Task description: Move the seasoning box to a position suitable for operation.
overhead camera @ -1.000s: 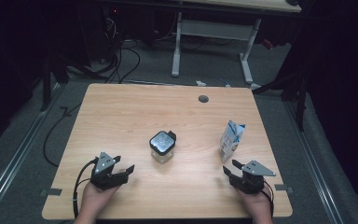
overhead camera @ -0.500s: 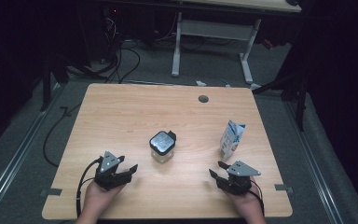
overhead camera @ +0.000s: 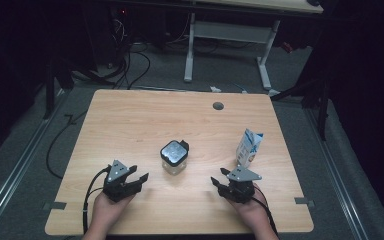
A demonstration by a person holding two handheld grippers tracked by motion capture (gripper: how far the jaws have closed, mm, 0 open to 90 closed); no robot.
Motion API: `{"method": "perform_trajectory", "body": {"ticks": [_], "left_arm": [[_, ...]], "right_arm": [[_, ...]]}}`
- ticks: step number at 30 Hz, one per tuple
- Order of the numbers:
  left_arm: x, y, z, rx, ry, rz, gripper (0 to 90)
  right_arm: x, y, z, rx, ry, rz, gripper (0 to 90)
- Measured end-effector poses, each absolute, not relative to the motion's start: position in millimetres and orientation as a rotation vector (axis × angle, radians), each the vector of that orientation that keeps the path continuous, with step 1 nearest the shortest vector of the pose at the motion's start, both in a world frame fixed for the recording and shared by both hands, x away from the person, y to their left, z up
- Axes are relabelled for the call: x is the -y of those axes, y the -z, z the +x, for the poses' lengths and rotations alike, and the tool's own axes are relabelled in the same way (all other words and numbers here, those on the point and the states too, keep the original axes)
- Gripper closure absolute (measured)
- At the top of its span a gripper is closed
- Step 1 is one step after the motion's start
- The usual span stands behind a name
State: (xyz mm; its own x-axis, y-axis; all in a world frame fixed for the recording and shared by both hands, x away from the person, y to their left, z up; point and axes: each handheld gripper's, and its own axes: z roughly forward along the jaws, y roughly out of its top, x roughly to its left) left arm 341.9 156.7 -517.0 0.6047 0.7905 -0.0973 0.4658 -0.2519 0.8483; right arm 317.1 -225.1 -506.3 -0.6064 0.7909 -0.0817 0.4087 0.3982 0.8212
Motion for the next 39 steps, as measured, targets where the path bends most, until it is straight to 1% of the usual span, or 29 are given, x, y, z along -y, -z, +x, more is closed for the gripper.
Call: {"method": "perform_trajectory", "body": {"ticks": [4, 6, 7, 9, 11, 14, 17, 23, 25, 28, 31, 34, 39], "left_arm": [[-154, 519, 343, -1.005, -0.461, 1.924, 45.3], [-155, 519, 344, -1.024, -0.446, 1.915, 50.0], [-156, 519, 345, -1.033, -0.447, 1.911, 51.0], [-157, 519, 345, -1.039, -0.470, 1.915, 54.3], [-159, 519, 345, -1.048, -0.495, 1.917, 56.5], [-158, 520, 348, -1.056, -0.485, 1.894, 62.4], [-154, 521, 354, -1.064, -0.468, 1.876, 66.1], [-136, 522, 374, -1.042, -0.511, 1.914, 71.6], [-132, 520, 381, -1.048, -0.494, 1.899, 74.8], [-124, 517, 386, -1.038, -0.513, 1.888, 79.8], [-119, 518, 393, -1.040, -0.522, 1.853, 85.6], [-115, 520, 401, -1.057, -0.516, 1.861, 89.8], [-105, 520, 410, -1.048, -0.506, 1.865, 90.0]], "right_arm": [[213, 500, 328, -2.197, -1.091, 0.997, 51.8], [209, 498, 335, -2.194, -1.109, 0.997, 53.7], [208, 499, 337, -2.187, -1.118, 1.005, 54.3], [209, 502, 340, -2.181, -1.150, 1.031, 54.4], [208, 504, 340, -2.211, -1.145, 1.031, 54.2], [210, 506, 337, -2.212, -1.148, 1.026, 54.9], [212, 510, 335, -2.217, -1.140, 1.026, 56.9], [216, 515, 332, -2.233, -1.122, 1.022, 58.6], [217, 515, 332, -2.230, -1.133, 1.028, 59.4], [218, 513, 332, -2.224, -1.152, 1.037, 60.7], [218, 514, 332, -2.217, -1.169, 1.046, 59.8], [219, 514, 333, -2.217, -1.169, 1.055, 60.0], [220, 515, 333, -2.211, -1.164, 1.055, 61.7]]}}
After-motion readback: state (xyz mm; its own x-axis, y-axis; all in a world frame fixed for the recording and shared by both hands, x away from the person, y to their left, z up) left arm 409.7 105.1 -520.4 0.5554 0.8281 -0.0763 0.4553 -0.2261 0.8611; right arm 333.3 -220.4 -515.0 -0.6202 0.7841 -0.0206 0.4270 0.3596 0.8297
